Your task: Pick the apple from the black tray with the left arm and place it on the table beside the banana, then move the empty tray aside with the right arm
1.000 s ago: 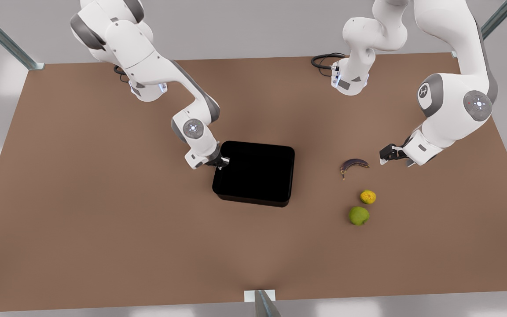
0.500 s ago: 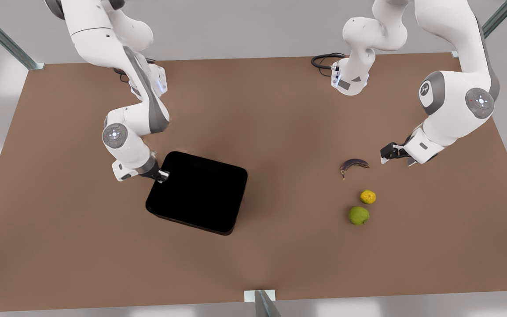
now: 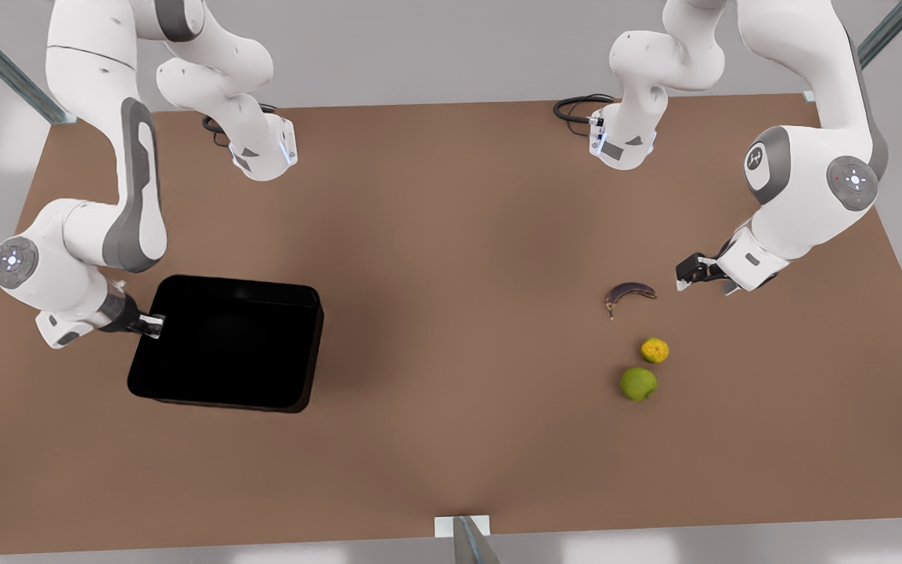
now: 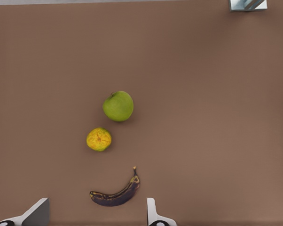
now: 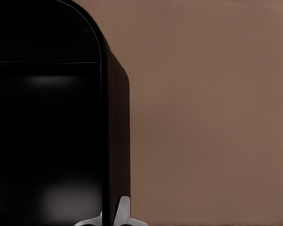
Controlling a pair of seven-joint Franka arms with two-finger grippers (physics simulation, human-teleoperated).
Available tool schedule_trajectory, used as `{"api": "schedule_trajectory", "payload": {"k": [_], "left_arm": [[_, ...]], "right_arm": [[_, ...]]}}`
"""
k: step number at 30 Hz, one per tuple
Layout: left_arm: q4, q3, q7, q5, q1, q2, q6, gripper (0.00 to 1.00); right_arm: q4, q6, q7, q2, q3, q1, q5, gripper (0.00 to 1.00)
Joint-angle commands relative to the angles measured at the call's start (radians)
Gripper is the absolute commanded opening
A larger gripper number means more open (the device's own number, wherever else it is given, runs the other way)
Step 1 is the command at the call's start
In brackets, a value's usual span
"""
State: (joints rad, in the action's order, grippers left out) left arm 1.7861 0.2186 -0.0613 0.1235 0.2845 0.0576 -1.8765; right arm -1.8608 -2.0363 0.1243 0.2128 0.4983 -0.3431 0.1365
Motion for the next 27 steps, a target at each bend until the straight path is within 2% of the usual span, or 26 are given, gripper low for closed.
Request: {"api": "schedule_trajectory", "payload": {"k": [1, 6, 9, 11, 12, 13, 14, 15, 18, 20, 21, 22, 23, 27], "left_arm": [[-0.001, 0.001, 0.003, -0.001, -0.001, -0.002, 0.000, 1.00], [-0.001, 0.001, 0.003, -0.001, -0.001, -0.002, 0.000, 1.00], [-0.001, -0.001, 0.005, -0.028, -0.001, -0.002, -0.001, 1.00], [-0.001, -0.001, 0.005, -0.028, -0.001, -0.002, -0.001, 1.00], [-0.001, -0.001, 0.003, -0.028, -0.001, -0.002, -0.001, 1.00], [-0.001, -0.001, 0.003, -0.028, -0.001, -0.002, 0.000, 1.00], [-0.001, -0.001, 0.005, -0.028, -0.001, -0.002, 0.000, 1.00], [-0.001, -0.001, 0.003, -0.028, -0.001, -0.002, 0.000, 1.00], [-0.005, -0.001, 0.000, -0.031, -0.001, -0.002, -0.001, 1.00], [-0.039, -0.002, 0.006, -0.094, 0.007, 0.005, 0.004, 1.00], [-0.046, -0.004, 0.050, -0.097, 0.012, 0.010, 0.002, 1.00], [-0.063, -0.005, 0.054, -0.099, 0.016, 0.016, -0.004, 1.00], [-0.063, -0.004, 0.055, -0.101, 0.024, 0.019, -0.007, 1.00], [-0.062, -0.004, 0.055, -0.101, 0.022, 0.022, -0.006, 1.00]], "right_arm": [[0.003, 0.030, 0.568, 0.013, 0.006, -0.004, -0.012, 0.04], [0.065, 0.016, 0.603, 0.157, 0.020, 0.021, 0.038, 0.04], [0.137, 0.016, 0.703, 0.275, 0.048, 0.032, 0.149, 0.05], [0.147, 0.015, 0.704, 0.290, 0.049, 0.032, 0.153, 0.12], [0.147, 0.015, 0.703, 0.290, 0.049, 0.032, 0.153, 0.22], [0.161, 0.015, 0.695, 0.296, 0.048, 0.032, 0.160, 0.50], [0.177, 0.015, 0.678, 0.306, 0.049, 0.032, 0.190, 0.88], [0.177, 0.016, 0.678, 0.304, 0.058, 0.032, 0.227, 1.00], [0.213, 0.039, 0.655, 0.277, 0.057, 0.026, 0.225, 1.00], [0.395, 0.259, 0.487, 0.221, -0.007, 0.026, 0.219, 1.00], [0.521, 0.359, 0.375, 0.221, -0.137, 0.073, 0.204, 1.00], [0.611, 0.416, 0.275, 0.221, -0.314, 0.182, 0.155, 1.00], [0.626, 0.416, 0.206, 0.220, -0.451, 0.249, 0.049, 1.00], [0.631, 0.415, 0.130, 0.212, -0.462, 0.250, 0.015, 1.00]]}}
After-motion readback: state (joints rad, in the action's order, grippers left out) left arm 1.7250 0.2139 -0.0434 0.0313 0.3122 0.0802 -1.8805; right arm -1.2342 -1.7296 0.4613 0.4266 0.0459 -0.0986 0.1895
